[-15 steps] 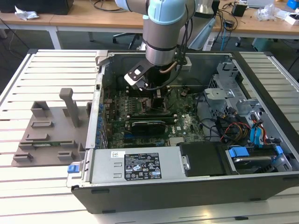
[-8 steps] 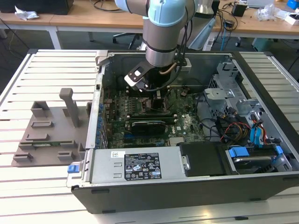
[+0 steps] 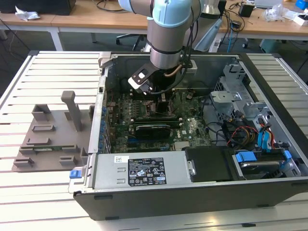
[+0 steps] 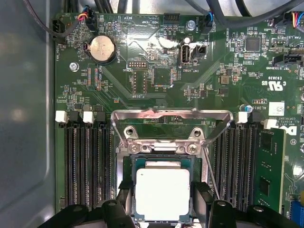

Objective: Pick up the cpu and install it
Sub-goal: 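Place the cpu into insertion slot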

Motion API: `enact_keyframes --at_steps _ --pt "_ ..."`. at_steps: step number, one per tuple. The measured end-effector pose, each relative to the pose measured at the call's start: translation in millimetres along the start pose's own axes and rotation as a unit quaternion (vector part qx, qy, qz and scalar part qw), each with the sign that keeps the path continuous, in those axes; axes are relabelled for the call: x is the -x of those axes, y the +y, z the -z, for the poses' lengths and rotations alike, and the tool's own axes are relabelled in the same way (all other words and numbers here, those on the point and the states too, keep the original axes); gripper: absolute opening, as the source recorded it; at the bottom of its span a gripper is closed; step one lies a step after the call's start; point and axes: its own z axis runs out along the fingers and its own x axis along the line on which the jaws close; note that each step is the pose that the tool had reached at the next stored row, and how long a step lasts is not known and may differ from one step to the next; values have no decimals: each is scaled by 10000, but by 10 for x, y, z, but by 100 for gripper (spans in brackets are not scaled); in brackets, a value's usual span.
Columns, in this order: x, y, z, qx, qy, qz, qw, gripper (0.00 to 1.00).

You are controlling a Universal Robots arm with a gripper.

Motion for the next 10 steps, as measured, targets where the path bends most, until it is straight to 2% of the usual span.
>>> enact_keyframes --at_steps 2,7,8,10 --pt "-1 1 11 0 -5 0 10000 62" --pt "-14 -4 148 0 -13 -1 10000 62" --pt "-14 -4 156 0 -13 0 10000 61" --pt "-14 -4 170 0 -13 0 10000 48"
